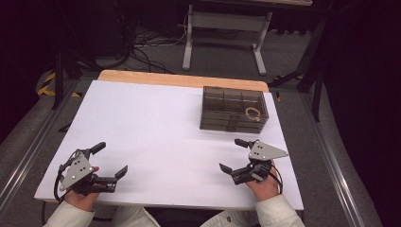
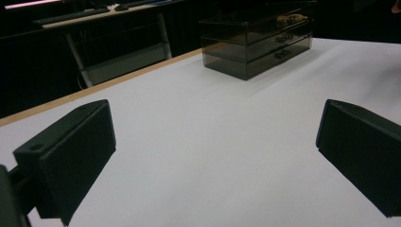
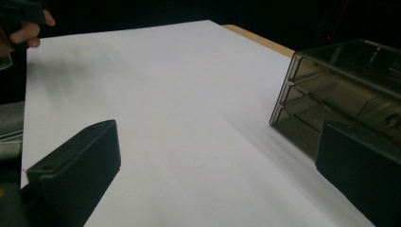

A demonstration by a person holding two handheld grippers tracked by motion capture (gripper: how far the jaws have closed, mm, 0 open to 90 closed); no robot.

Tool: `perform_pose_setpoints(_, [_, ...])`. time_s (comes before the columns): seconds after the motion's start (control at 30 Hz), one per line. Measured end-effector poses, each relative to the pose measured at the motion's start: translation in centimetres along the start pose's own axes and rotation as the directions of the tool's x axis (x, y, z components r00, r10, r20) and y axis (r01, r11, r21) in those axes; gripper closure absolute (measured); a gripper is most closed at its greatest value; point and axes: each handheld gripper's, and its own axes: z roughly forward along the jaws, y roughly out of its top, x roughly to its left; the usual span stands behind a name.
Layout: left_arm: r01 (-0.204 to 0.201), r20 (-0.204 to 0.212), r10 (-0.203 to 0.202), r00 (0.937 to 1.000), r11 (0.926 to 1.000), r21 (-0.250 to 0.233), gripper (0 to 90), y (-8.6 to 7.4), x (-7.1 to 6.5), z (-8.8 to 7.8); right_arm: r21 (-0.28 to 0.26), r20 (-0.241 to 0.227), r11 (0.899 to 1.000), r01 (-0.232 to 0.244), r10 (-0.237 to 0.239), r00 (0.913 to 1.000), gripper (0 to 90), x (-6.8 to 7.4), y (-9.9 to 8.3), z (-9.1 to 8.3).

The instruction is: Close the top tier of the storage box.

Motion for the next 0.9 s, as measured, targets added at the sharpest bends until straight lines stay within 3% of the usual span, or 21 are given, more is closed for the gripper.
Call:
perform_pose_setpoints(0.13, [-0.003,0.0,0.003,1.0,1.0,0.004,0.1,-0.1,0.1,0.1,0.019,0.022,1.0,-0.023,0.023,0.9995,0.2,0.3,-1.0,0.5])
perform_pose_setpoints(0.37, [-0.007,0.007,0.007,1.0,0.9998,0.016,0.0,-0.4,0.1,0.3,0.004,0.039,0.998,-0.061,0.061,0.9974,0.0,0.7,-2.3,0.6])
perform_pose_setpoints(0.53, [-0.015,0.019,0.014,0.9997,0.9993,0.035,0.1,-0.6,-0.1,0.6,0.038,0.044,0.996,-0.075,0.073,0.9964,0.0,0.7,-3.1,0.9])
perform_pose_setpoints(0.8, [0.013,0.016,-0.014,0.9998,0.9992,0.038,0.0,-1.0,0.2,0.9,0.08,0.023,0.995,-0.064,0.063,0.9978,0.0,0.8,-3.8,1.9])
perform_pose_setpoints(0.9, [0.019,0.014,-0.019,0.9997,0.9993,0.032,0.0,-1.0,0.3,1.0,0.068,0.028,0.996,-0.059,0.057,0.998,0.0,0.9,-3.8,1.8])
